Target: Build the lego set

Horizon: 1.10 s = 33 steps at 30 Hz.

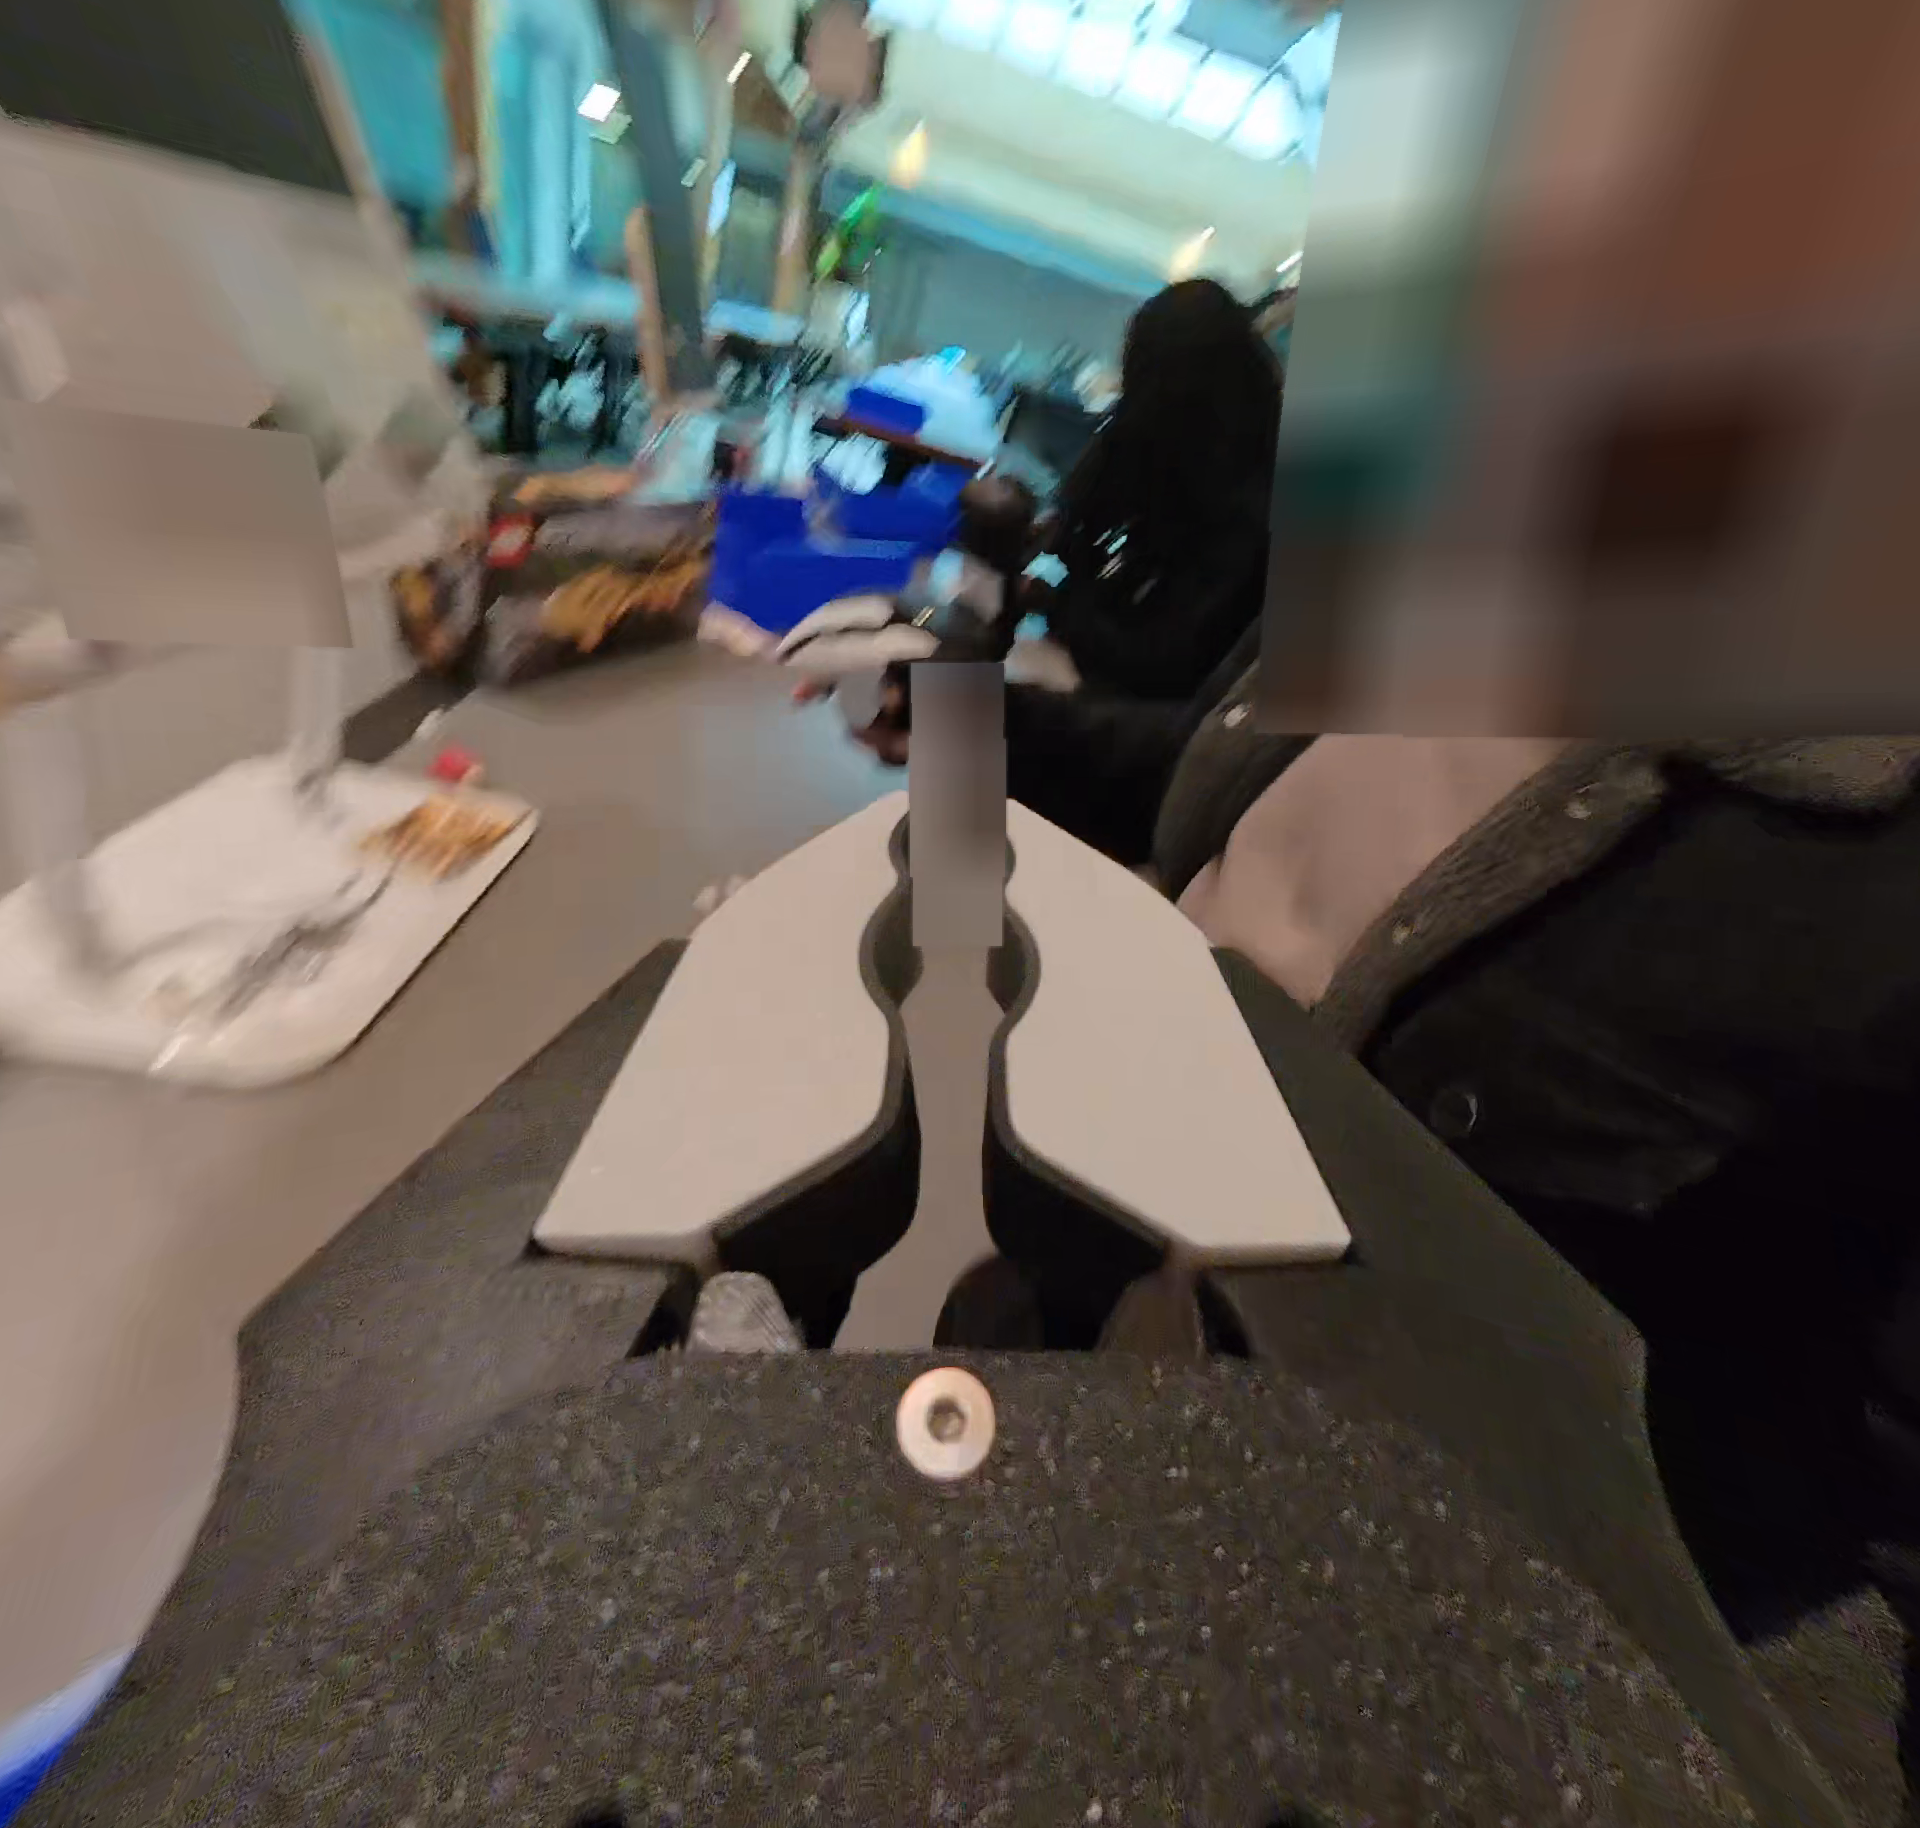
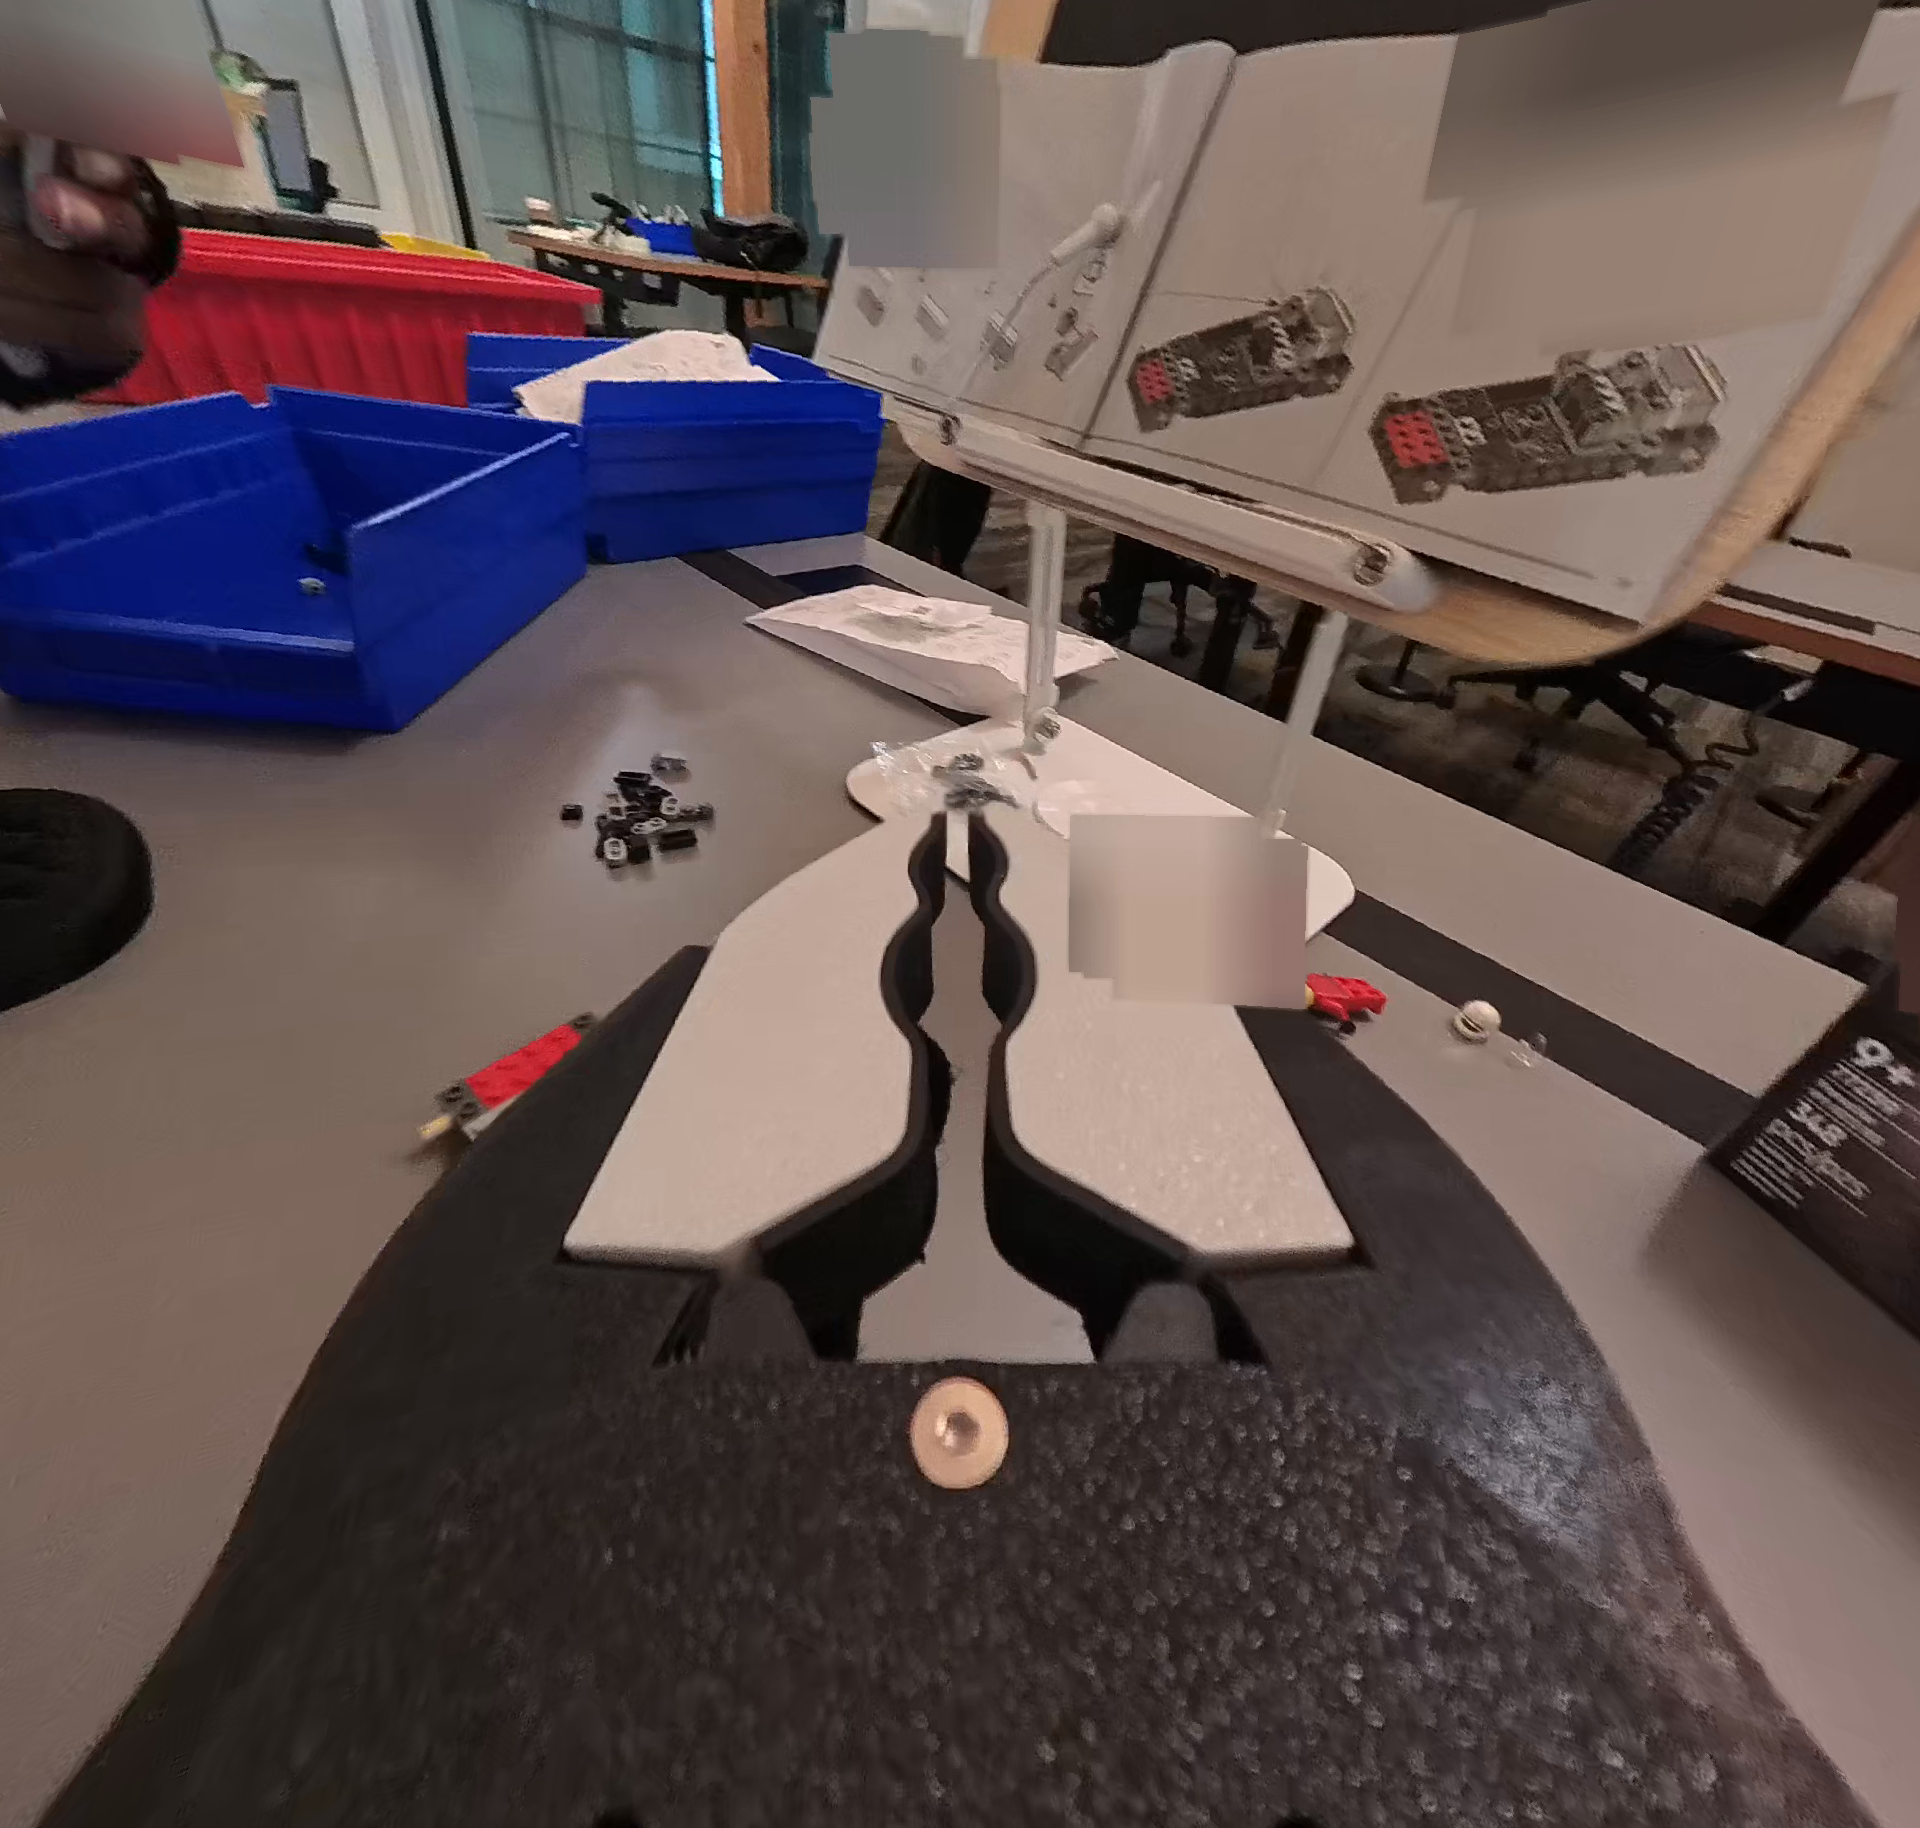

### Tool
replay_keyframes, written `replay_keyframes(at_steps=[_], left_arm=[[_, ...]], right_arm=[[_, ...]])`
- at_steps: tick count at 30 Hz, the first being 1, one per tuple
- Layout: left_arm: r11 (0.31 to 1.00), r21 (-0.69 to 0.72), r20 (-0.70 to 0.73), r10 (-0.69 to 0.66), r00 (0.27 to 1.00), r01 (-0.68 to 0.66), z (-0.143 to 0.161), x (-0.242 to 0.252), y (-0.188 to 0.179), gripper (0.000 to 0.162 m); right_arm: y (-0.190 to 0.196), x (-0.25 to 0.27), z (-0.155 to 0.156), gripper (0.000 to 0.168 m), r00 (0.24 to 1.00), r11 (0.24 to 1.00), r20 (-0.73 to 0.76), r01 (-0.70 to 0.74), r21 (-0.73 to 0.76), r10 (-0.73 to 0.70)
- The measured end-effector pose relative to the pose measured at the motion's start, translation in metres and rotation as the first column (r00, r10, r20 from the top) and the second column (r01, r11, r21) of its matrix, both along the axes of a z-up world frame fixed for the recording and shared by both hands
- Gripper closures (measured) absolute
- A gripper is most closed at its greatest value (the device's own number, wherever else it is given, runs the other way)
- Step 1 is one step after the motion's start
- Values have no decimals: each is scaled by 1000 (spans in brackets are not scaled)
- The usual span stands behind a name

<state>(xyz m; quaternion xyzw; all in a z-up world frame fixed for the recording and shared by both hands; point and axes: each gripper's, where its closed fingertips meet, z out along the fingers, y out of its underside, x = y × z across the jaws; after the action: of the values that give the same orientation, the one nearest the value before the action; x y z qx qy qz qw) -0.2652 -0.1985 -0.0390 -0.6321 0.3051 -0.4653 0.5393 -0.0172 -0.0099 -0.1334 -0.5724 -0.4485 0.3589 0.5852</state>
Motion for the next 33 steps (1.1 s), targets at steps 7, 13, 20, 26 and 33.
replay_keyframes(at_steps=[7, 13, 20, 26, 33], left_arm=[[960, 223, 200, -213, 956, 168, 18, 88, 7, 155], [942, 253, 310, -293, 904, 219, 10, 160, 49, 154], [943, 216, 335, -315, 888, 253, -13, 194, 70, 154], [947, 215, 309, -298, 903, 239, -22, 193, 70, 154], [993, 112, -23, 33, 999, -31, -62, 175, 102, 143]], right_arm=[[-46, -20, 18, 159, 983, 984, -55, -176, 9, 176], [-112, -57, 61, 148, 923, 924, -58, -375, 79, 380], [-122, -64, 71, 150, 884, 885, -50, -466, -8, 465], [-122, -70, 60, 161, 880, 879, 0, -475, -23, 476], [-51, -39, 1, 162, 747, 881, 527, -474, -8, 406]])
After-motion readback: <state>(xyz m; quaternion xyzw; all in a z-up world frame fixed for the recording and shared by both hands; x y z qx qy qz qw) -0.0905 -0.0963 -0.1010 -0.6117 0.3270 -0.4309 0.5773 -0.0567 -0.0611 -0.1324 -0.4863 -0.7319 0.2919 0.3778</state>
